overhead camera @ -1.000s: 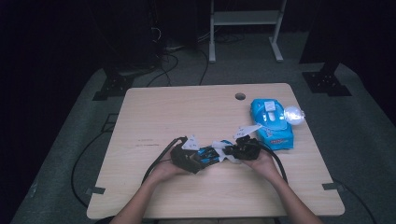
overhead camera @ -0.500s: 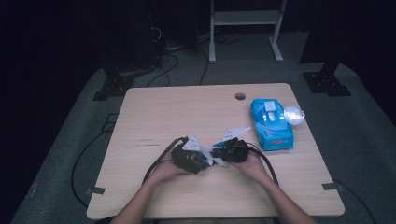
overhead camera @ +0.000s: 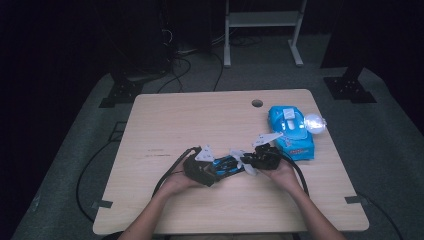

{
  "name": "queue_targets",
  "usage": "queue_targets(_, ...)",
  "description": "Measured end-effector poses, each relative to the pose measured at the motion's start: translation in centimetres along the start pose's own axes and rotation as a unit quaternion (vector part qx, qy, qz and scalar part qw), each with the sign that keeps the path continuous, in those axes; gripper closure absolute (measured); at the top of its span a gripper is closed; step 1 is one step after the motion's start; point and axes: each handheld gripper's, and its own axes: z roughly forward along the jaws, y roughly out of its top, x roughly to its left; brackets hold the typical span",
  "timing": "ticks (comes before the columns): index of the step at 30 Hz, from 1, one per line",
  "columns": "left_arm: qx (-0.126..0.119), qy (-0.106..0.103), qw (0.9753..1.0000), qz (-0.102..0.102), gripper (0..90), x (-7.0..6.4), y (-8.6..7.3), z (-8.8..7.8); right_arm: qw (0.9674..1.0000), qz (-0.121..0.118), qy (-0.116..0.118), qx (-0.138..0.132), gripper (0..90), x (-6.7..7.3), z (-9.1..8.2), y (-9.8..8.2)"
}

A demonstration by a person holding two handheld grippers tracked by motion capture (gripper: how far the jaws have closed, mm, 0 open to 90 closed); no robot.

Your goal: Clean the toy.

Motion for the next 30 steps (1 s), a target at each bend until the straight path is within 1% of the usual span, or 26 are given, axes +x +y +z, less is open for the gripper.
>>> queue_targets(1, 0.0, 0.0, 1.0, 0.0, 24.0, 0.0, 0.0, 0.0, 1.0, -0.002, 0.003, -0.004, 69.1, -0.2, -0.2, 0.0)
queue_targets(4, 0.001, -0.001, 1.0, 0.0, 24.0, 0.0, 0.0, 0.0, 0.9999, 0.006, 0.002, -0.013, 62.8, -0.4, -0.5, 0.0)
queue_targets(6, 0.001, -0.001, 1.0, -0.001, 24.0, 0.0, 0.0, 0.0, 0.9999, 0.008, 0.004, -0.013, 61.4, -0.5, -0.5, 0.0)
queue_targets(7, 0.001, -0.001, 1.0, -0.001, 24.0, 0.0, 0.0, 0.0, 0.9999, 0.012, 0.0, -0.011, 61.1, -0.6, -0.3, -0.1)
queue_targets(8, 0.002, -0.001, 1.0, 0.0, 24.0, 0.0, 0.0, 0.0, 0.9995, 0.028, 0.01, -0.009, 61.4, -0.9, 0.2, -0.3)
queue_targets(9, 0.003, -0.001, 1.0, 0.001, 24.0, 0.0, 0.0, -0.1, 0.9992, 0.034, 0.016, -0.013, 63.7, -1.1, 0.4, -0.5)
queue_targets(10, 0.003, -0.001, 1.0, 0.001, 24.0, 0.1, 0.0, -0.1, 0.9986, 0.041, 0.022, -0.023, 68.9, -1.2, 0.4, -0.6)
queue_targets(11, 0.003, -0.001, 1.0, 0.001, 24.0, 0.1, 0.0, -0.1, 0.9986, 0.041, 0.022, -0.023, 68.9, -1.2, 0.4, -0.6)
queue_targets(12, 0.003, -0.001, 1.0, 0.0, 24.0, 0.1, 0.0, -0.1, 0.9983, 0.047, 0.025, -0.025, 75.5, -1.4, 0.4, -0.6)
queue_targets(13, 0.002, -0.001, 1.0, 0.001, 24.0, 0.0, 0.0, -0.1, 0.9983, 0.047, 0.024, -0.022, 79.0, -1.6, 0.3, -0.7)
queue_targets(14, 0.002, 0.0, 1.0, 0.001, 24.0, 0.0, 0.0, 0.0, 0.9982, 0.05, 0.025, -0.023, 80.5, -1.8, 0.3, -0.8)
queue_targets(16, 0.001, 0.0, 1.0, 0.0, 24.0, 0.0, 0.0, 0.0, 0.9979, 0.06, 0.014, -0.02, 81.6, -2.2, 0.1, -0.9)
queue_targets(17, 0.001, -0.001, 1.0, -0.001, 24.0, 0.0, 0.0, 0.0, 0.9978, 0.063, 0.014, -0.017, 81.9, -2.3, 0.1, -0.8)
queue_targets(18, 0.0, -0.001, 1.0, -0.001, 24.0, 0.1, 0.0, 0.0, 0.9978, 0.063, 0.015, -0.015, 82.2, -2.3, 0.1, -0.6)
queue_targets(19, -0.001, 0.0, 1.0, 0.001, 24.0, 0.0, 0.1, 0.1, 0.9973, 0.063, 0.027, -0.024, 82.4, -1.9, 0.4, 0.0)
queue_targets(21, 0.0, 0.0, 1.0, 0.001, 24.0, 0.0, 0.1, 0.2, 0.9974, 0.059, 0.031, -0.028, 82.4, -1.7, 0.7, 0.3)
queue_targets(22, 0.001, 0.0, 1.0, 0.001, 24.0, 0.0, 0.1, 0.1, 0.998, 0.046, 0.035, -0.023, 83.2, -0.7, 1.7, 1.3)
queue_targets(24, 0.002, -0.001, 1.0, 0.001, 24.0, 0.1, 0.0, 0.0, 0.9982, 0.042, 0.033, -0.025, 83.3, -0.5, 1.9, 1.6)
queue_targets(25, 0.003, -0.002, 1.0, 0.001, 24.0, 0.1, 0.0, -0.1, 0.9987, 0.03, 0.036, -0.018, 83.2, -0.3, 2.5, 2.3)
queue_targets(26, 0.003, -0.003, 1.0, 0.001, 24.0, 0.2, -0.1, -0.1, 0.9987, 0.03, 0.036, -0.018, 83.2, -0.3, 2.5, 2.3)
queue_targets(27, 0.004, -0.002, 1.0, 0.001, 24.0, 0.1, -0.1, -0.1, 0.9989, 0.027, 0.035, -0.016, 83.0, -0.3, 2.6, 2.4)
queue_targets(28, 0.003, 0.001, 1.0, 0.003, 24.0, 0.0, 0.0, -0.1, 0.9997, 0.019, 0.012, -0.005, 83.0, -0.8, 2.4, 2.3)
queue_targets(29, 0.003, 0.001, 1.0, 0.003, 24.0, 0.0, 0.0, -0.1, 0.9999, 0.017, 0.003, -0.001, 83.3, -1.0, 2.3, 2.1)
queue_targets(30, 0.003, 0.0, 1.0, 0.002, 24.0, 0.1, 0.0, -0.1, 0.9996, 0.025, 0.007, -0.004, 83.2, -1.5, 2.0, 1.7)
